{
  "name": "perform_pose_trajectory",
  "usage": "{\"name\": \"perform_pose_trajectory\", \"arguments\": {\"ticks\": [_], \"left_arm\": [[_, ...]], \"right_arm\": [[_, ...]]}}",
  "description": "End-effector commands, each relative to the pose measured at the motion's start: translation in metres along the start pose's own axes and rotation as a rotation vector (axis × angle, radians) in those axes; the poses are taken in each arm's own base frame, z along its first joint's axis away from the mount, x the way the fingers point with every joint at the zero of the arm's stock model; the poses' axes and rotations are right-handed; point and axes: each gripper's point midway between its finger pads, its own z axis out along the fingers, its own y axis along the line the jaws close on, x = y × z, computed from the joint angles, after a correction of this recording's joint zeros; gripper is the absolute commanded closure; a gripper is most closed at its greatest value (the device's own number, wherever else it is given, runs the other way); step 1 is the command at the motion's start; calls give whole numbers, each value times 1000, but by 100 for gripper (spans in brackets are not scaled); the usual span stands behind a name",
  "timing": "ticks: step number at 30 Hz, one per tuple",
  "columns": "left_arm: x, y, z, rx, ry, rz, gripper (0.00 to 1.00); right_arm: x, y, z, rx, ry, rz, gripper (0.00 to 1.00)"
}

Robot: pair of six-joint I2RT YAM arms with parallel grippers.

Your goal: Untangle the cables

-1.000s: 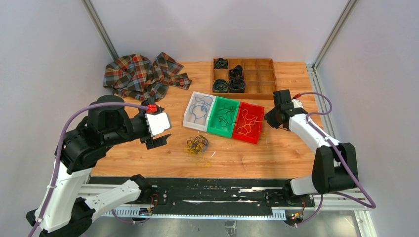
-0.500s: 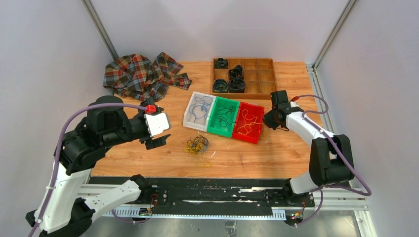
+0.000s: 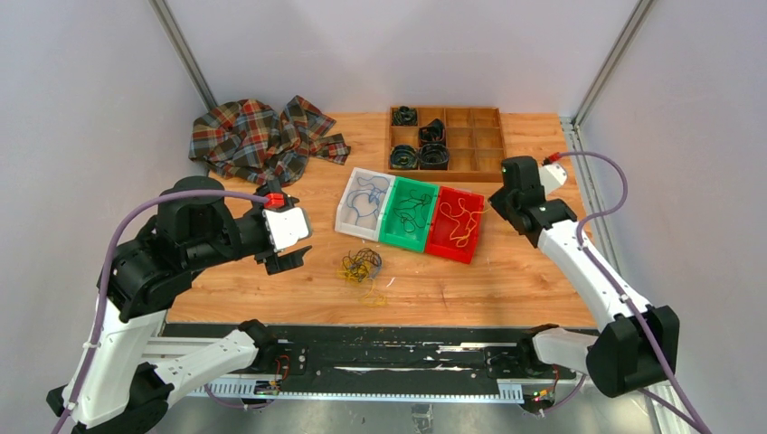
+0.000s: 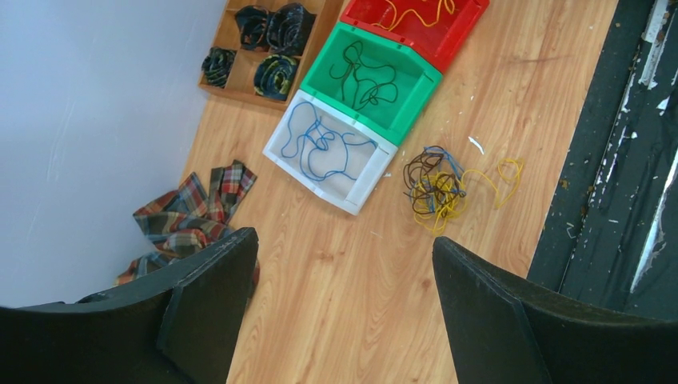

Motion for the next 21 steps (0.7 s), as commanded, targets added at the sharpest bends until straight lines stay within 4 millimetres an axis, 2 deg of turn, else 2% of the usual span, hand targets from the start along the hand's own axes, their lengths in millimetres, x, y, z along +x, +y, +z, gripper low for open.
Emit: {"name": "perform_pose_trajectory", "arguments": {"ticks": [1, 4, 7, 10, 21], "left_arm": [[-1, 0, -2, -6, -5, -5, 15], [1, -1, -2, -6, 6, -12, 15], [3, 0, -3, -13, 13, -15, 15], [6, -1, -3, -15, 26, -26, 15], [8, 0, -7, -26, 40, -35, 15]], "right_arm": [[-14, 19, -22, 17, -123, -179, 99], [-3, 40, -29, -23, -122, -257, 99], [16, 61, -30, -70, -93, -345, 99], [35, 73, -19, -81, -37, -415, 99], [86, 73, 32, -28, 127, -538, 100]]}}
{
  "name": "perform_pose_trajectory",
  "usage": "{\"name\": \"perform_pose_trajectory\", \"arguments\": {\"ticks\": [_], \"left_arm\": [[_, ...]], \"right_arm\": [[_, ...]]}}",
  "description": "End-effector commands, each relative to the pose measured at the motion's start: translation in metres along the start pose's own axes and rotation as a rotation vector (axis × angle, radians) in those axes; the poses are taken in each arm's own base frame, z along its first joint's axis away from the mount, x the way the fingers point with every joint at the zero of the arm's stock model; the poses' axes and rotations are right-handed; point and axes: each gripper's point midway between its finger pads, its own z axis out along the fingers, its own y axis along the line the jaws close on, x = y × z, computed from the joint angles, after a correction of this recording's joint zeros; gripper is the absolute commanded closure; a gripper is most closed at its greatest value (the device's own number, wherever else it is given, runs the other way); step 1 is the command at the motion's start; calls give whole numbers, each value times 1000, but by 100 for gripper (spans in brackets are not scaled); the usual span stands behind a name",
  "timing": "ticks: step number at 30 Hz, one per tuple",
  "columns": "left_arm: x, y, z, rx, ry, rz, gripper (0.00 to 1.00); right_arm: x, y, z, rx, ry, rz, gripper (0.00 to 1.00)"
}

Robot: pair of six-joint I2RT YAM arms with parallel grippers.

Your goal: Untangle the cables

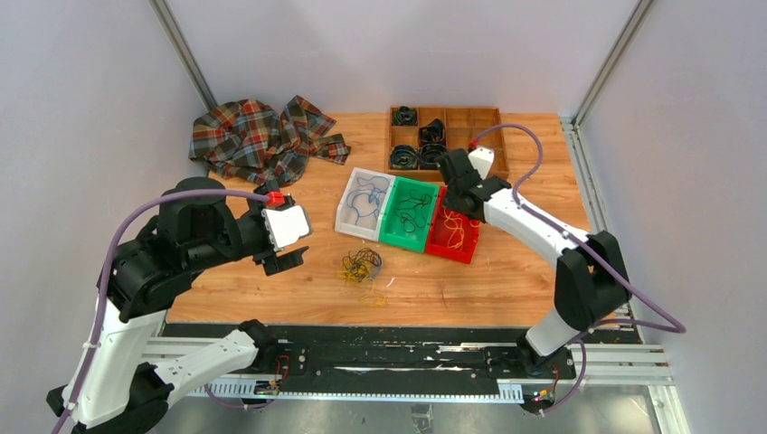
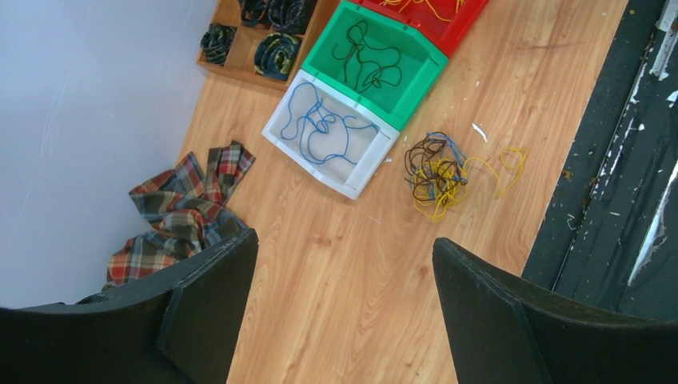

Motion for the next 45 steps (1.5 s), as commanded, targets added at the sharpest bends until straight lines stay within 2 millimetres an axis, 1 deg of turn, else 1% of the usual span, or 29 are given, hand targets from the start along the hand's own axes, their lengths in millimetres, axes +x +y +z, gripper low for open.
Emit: {"name": "perform_pose_trajectory", "arguments": {"ticks": [1, 6, 9, 11, 13, 15, 16, 17, 18, 20, 21, 24, 26, 27, 28, 30, 32, 34, 37, 39, 41, 43, 45], "left_arm": [[0, -1, -5, -9, -3, -12, 15], [8, -7, 0, 16, 27, -39, 15], [21, -12, 9, 27, 74, -79, 15], [32, -15, 16, 33, 118, -108, 14], [46, -19, 25, 41, 171, -134, 12], [61, -22, 36, 51, 232, -178, 7], [69, -23, 42, 58, 266, -205, 4], [77, -23, 48, 65, 296, -234, 1], [86, -23, 53, 76, 326, -268, 1], [105, -23, 65, 102, 382, -327, 2], [114, -22, 71, 105, 407, -350, 2], [139, -26, 87, 134, 473, -357, 2], [150, -30, 95, 147, 487, -354, 2], [155, -34, 99, 159, 488, -352, 2], [163, -42, 103, 185, 493, -349, 1], [171, -51, 110, 217, 484, -340, 1], [181, -58, 119, 230, 475, -329, 2], [191, -61, 130, 222, 474, -339, 2], [196, -72, 144, 261, 439, -363, 2], [198, -76, 154, 273, 409, -370, 2], [201, -81, 162, 306, 400, -363, 2], [203, -87, 167, 352, 400, -360, 2], [206, -90, 173, 380, 401, -362, 2]], "right_arm": [[6, 12, 14, -18, 53, -59, 99], [27, 13, 46, -24, 170, -86, 100], [32, 5, 54, 11, 197, -106, 100], [32, 0, 53, 29, 188, -119, 99], [26, -5, 48, 39, 165, -124, 86], [17, -8, 39, 37, 132, -130, 63], [11, -9, 33, 32, 114, -130, 55], [6, -10, 27, 23, 96, -129, 49], [0, -10, 20, 11, 79, -132, 44], [-8, -10, 6, -18, 50, -133, 32], [-12, -10, -1, -36, 37, -134, 28], [-21, -9, -24, -97, -1, -138, 27], [-19, -8, -37, -145, -11, -150, 26], [-17, -3, -45, -182, -24, -165, 26], [-9, -2, -50, -211, -30, -187, 26], [-3, 9, -63, -289, -74, -226, 25], [2, 9, -73, -310, -90, -248, 25], [7, 7, -79, -324, -97, -258, 28], [13, 4, -87, -337, -115, -270, 33], [17, 7, -89, -379, -144, -290, 33], [21, 16, -96, -464, -210, -320, 26], [25, 21, -102, -531, -255, -321, 24], [28, 22, -104, -557, -263, -320, 24]]}}
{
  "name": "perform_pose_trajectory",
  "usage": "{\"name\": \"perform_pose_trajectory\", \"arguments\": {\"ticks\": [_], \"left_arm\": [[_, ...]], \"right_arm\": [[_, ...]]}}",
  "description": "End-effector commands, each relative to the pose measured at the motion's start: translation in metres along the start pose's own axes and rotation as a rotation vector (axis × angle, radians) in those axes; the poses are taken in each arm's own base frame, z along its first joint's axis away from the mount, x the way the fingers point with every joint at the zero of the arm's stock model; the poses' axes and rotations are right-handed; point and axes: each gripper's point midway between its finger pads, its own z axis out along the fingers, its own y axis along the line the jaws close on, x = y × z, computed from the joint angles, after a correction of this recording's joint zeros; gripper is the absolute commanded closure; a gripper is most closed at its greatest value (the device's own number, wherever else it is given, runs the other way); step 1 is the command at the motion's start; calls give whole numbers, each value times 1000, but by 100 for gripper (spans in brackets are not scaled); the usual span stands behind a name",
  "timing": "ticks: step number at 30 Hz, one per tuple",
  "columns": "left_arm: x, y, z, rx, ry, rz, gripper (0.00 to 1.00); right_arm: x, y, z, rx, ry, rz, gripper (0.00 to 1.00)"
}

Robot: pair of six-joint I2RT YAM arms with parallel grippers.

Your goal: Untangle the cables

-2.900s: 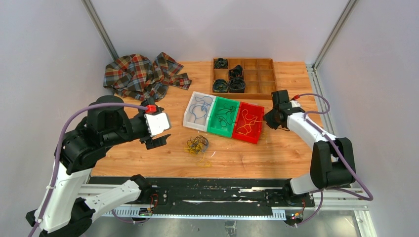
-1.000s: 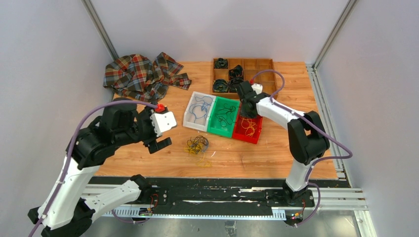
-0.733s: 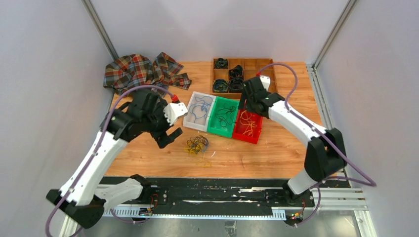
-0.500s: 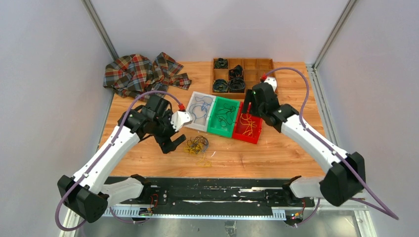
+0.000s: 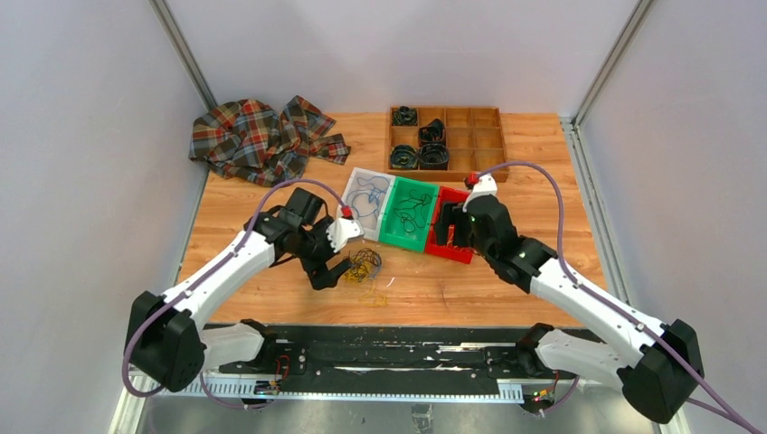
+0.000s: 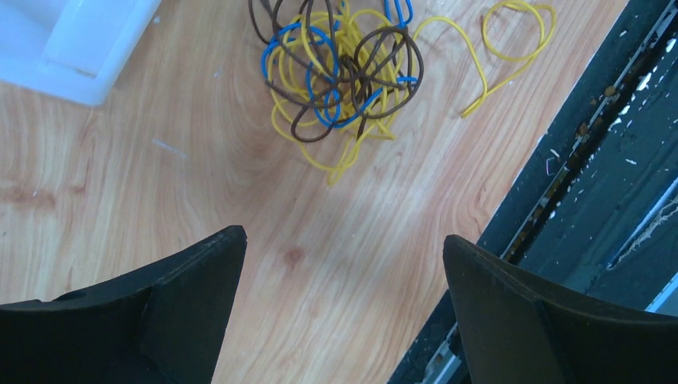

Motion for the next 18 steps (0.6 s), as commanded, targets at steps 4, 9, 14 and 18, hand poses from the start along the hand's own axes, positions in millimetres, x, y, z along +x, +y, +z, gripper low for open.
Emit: {"name": "perform_pose_trajectory", "arguments": {"ticks": [4, 9, 14, 18], "left_arm": [[-12, -1, 28, 104, -63, 110, 3], [-1, -5, 38, 145, -61, 221, 20], [-5, -6, 43, 144, -97, 226, 44], [-10, -4, 47, 140, -128, 244, 55]], "right_arm": [[-13, 24, -6, -126, -114, -76, 23], [-15, 32, -9, -165, -139, -95, 27], [-19, 42, -9, -209, -167, -99, 44], [-19, 50, -9, -229, -164, -117, 50]]}}
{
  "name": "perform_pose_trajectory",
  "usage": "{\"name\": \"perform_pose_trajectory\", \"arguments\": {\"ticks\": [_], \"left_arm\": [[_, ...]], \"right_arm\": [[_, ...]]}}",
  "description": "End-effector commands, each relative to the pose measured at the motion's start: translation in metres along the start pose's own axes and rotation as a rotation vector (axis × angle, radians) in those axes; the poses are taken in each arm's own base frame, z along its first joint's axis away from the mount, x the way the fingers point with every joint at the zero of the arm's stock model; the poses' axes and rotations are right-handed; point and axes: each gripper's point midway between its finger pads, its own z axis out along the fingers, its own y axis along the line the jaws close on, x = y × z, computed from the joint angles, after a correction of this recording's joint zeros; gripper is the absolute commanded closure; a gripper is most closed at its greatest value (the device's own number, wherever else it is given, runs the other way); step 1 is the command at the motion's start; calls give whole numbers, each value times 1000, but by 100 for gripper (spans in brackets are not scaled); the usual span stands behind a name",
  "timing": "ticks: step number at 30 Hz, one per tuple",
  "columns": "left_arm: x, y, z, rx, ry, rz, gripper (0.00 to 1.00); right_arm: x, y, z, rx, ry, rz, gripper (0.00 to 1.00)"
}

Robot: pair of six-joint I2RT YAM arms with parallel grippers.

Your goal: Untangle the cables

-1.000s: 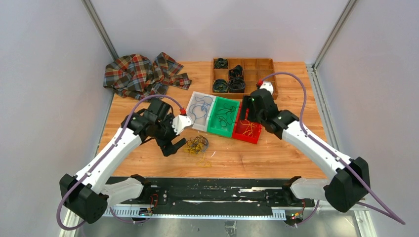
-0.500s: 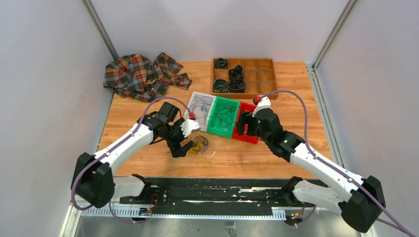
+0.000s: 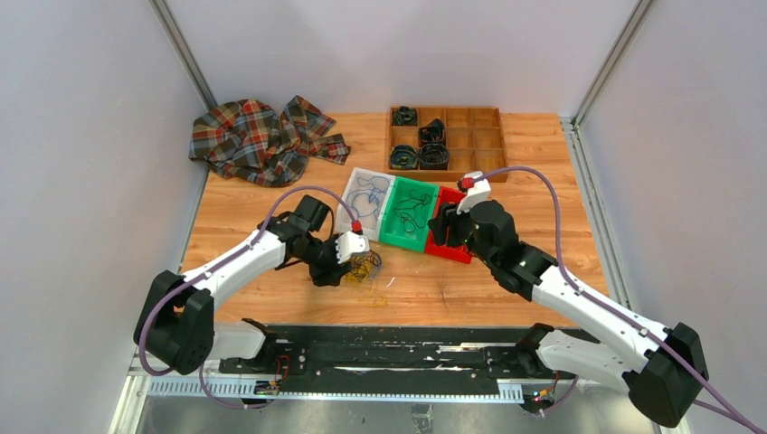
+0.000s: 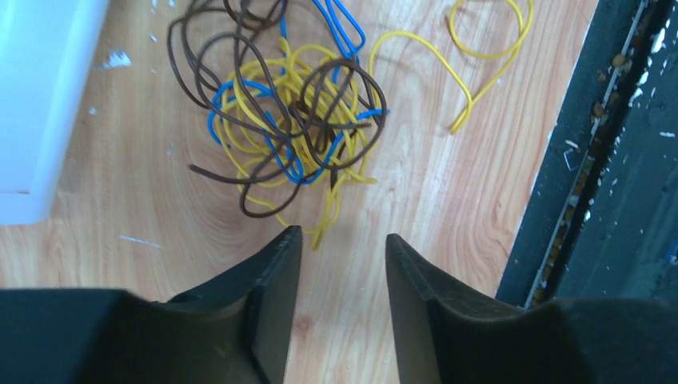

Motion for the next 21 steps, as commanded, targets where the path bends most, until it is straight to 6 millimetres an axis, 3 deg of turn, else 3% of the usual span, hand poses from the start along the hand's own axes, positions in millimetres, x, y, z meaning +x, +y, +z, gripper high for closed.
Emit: {"name": "perform_pose_trajectory", "arguments": {"ticks": [1, 8, 10, 12, 13, 17, 21], "left_arm": [[-14, 7, 5, -14, -85, 67, 57], [-14, 13, 13, -39, -106, 90, 65], [-13, 14, 14, -39, -106, 91, 75], [-15, 16, 13, -54, -110, 92, 94], [-17, 17, 10, -61, -115, 90, 99], [-30, 7, -10, -47, -136, 74, 99], [-44, -12, -45, -25, -153, 91, 99]], "right_arm": [[-6, 17, 1, -55, -29, -35, 50], [-3, 30, 1, -86, -18, -66, 53], [-3, 34, 0, -95, -21, -68, 54], [-4, 37, 0, -105, -23, -74, 57], [-4, 40, -1, -113, -22, -80, 58], [-4, 53, -1, -153, -18, -120, 58], [-4, 81, -2, -259, -32, -162, 50]]}}
